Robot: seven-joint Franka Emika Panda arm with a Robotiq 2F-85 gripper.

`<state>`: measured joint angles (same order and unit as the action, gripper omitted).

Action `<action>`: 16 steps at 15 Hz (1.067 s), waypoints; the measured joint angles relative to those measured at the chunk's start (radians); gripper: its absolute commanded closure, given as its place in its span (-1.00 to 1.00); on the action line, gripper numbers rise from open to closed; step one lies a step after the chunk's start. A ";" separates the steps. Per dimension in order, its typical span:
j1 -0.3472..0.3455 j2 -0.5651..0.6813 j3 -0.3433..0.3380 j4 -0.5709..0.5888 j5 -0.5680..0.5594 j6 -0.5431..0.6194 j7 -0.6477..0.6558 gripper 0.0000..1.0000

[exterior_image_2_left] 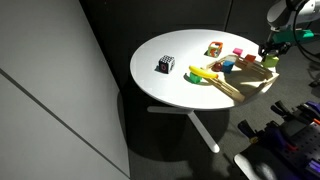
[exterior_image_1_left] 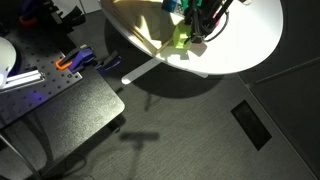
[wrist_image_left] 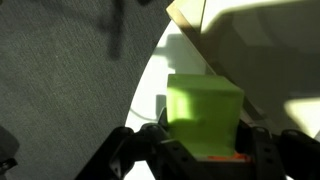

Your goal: Take the green block off of the tray

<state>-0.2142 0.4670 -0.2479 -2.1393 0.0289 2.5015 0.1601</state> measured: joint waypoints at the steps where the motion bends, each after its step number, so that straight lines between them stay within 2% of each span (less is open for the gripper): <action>1: 0.000 0.002 0.000 0.004 0.000 -0.004 0.002 -0.52; 3: 0.000 0.008 -0.001 0.012 0.000 -0.012 0.006 -0.65; 5: 0.000 0.019 -0.001 0.019 0.000 -0.015 0.009 -1.00; 16: 0.010 0.045 0.028 0.021 0.000 -0.057 -0.002 -1.00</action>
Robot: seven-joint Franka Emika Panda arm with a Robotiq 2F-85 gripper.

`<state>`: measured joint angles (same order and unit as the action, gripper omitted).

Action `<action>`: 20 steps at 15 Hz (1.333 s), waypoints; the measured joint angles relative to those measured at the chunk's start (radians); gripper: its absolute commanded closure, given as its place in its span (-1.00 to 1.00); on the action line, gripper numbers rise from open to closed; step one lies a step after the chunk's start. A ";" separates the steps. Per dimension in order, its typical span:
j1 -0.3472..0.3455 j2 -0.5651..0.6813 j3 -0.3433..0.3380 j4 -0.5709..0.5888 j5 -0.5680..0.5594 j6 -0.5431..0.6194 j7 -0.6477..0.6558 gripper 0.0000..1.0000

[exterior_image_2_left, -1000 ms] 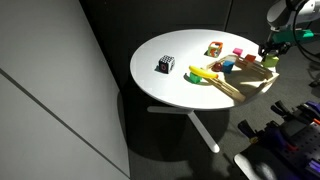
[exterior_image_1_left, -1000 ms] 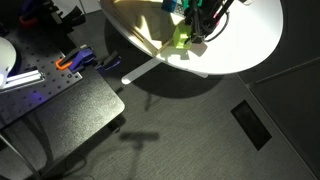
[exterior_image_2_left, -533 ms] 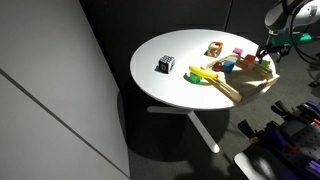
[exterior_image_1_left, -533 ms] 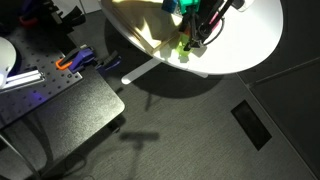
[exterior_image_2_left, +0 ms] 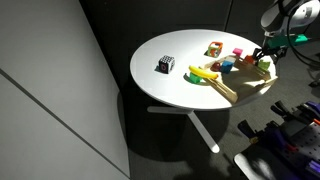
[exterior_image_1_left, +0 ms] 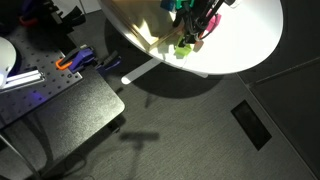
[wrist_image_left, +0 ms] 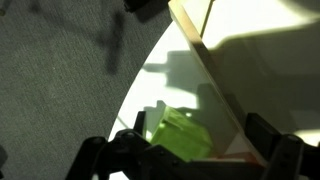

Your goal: Take the green block off of the tray

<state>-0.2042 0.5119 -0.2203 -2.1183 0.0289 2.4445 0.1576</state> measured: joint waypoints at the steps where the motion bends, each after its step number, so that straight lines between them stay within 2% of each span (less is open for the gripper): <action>1: 0.000 -0.004 0.007 -0.001 0.000 -0.005 -0.008 -1.00; 9: 0.000 -0.128 0.054 -0.053 0.000 -0.032 -0.139 -1.00; 16: 0.003 -0.259 0.079 -0.107 -0.001 -0.188 -0.292 -1.00; 20: 0.020 -0.339 0.086 -0.140 -0.001 -0.265 -0.317 -1.00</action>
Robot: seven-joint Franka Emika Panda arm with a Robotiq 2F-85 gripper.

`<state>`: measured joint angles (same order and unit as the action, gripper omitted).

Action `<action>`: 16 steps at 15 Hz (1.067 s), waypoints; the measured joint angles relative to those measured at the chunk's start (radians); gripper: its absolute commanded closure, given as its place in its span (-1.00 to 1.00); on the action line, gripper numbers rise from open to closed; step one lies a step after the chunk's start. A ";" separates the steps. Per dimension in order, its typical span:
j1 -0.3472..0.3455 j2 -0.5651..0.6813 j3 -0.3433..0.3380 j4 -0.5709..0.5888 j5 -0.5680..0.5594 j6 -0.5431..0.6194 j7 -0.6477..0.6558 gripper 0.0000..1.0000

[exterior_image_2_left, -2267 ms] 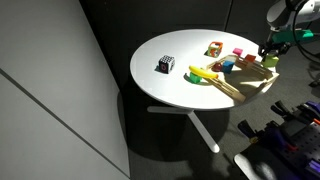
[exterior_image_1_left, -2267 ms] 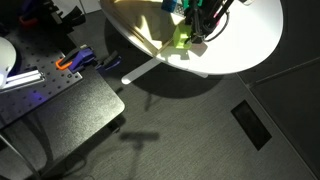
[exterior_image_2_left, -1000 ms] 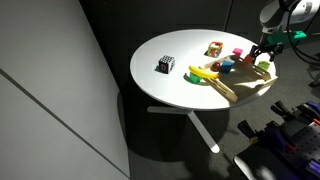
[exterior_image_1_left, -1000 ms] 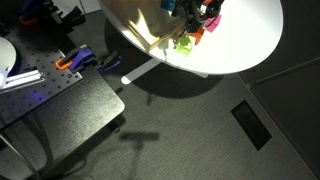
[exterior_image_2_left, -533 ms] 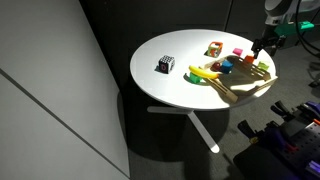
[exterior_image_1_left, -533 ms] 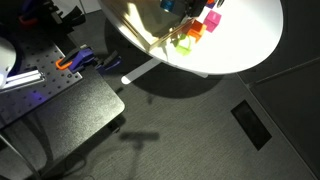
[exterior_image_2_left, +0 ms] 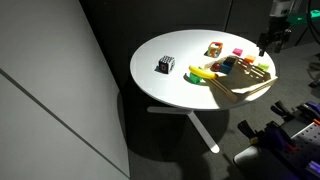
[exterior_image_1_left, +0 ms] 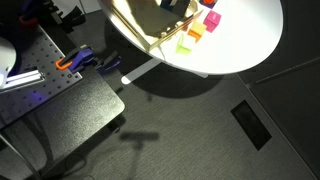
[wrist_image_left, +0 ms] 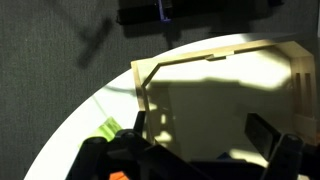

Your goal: Take the green block off of the tray

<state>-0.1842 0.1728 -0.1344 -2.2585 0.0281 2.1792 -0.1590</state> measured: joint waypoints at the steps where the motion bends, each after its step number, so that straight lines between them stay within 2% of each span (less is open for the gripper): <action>1: 0.008 -0.021 0.001 -0.011 0.000 -0.007 0.000 -1.00; 7: 0.046 -0.148 0.009 -0.088 0.000 -0.003 0.019 -1.00; 16: 0.064 -0.256 0.011 -0.180 0.001 0.107 0.058 -1.00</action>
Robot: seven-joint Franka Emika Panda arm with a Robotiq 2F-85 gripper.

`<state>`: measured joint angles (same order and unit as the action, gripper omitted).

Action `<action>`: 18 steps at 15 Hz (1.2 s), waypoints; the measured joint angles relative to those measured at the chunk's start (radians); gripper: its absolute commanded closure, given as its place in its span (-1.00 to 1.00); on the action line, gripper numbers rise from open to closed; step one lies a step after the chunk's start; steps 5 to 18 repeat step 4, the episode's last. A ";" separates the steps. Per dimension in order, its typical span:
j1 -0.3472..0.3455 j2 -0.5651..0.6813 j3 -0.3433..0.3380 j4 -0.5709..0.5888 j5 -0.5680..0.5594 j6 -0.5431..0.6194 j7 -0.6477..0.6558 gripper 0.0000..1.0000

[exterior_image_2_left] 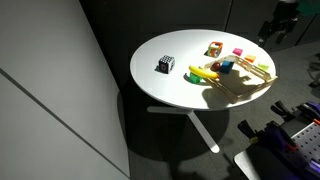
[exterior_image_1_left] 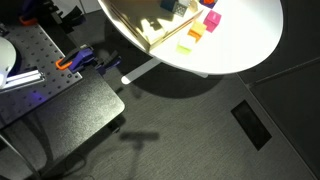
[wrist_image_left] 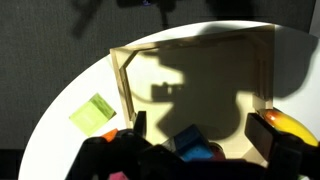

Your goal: Take the green block off of the tray

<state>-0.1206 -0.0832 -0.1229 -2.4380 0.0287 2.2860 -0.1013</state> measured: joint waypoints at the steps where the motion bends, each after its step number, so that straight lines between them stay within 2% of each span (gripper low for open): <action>1: 0.000 -0.003 0.000 -0.003 0.000 0.000 0.000 -1.00; 18: 0.000 -0.004 0.000 -0.004 0.000 0.000 0.000 -1.00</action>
